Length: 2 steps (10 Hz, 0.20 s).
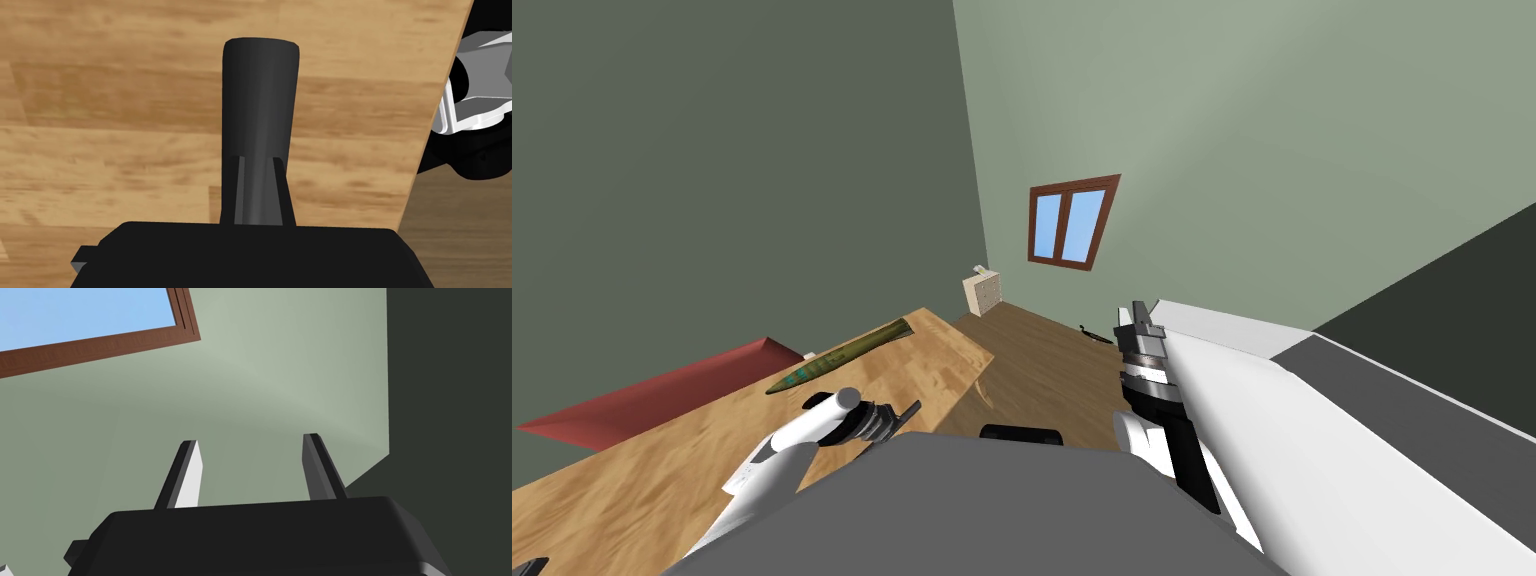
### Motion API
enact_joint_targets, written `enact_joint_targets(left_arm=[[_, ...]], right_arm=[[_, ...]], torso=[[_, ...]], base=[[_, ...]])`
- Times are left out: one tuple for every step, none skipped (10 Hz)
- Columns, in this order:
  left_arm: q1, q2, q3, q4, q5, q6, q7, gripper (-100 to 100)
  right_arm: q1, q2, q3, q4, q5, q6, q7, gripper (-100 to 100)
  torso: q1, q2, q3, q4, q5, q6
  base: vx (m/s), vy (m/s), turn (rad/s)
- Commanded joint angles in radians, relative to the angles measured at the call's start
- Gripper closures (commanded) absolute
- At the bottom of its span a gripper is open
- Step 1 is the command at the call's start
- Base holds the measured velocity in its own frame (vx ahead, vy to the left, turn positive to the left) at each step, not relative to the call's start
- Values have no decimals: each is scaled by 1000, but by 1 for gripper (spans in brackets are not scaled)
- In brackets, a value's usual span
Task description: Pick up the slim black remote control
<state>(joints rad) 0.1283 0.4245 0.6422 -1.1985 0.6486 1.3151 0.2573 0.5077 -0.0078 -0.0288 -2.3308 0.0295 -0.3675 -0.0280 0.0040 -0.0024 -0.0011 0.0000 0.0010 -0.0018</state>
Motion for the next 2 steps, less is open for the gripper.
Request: enact_joint_targets(left_arm=[[0, 0, 0, 0, 0, 0, 0, 100], [0, 1, 1, -2, 0, 3, 0, 0]], right_arm=[[0, 0, 0, 0, 0, 0, 0, 0], [0, 0, 0, 0, 0, 0, 0, 0]], torso=[[0, 0, 0, 0, 0, 0], [1, 0, 0, 0, 0, 0]], base=[[-4, -9, 2], [0, 0, 0]])
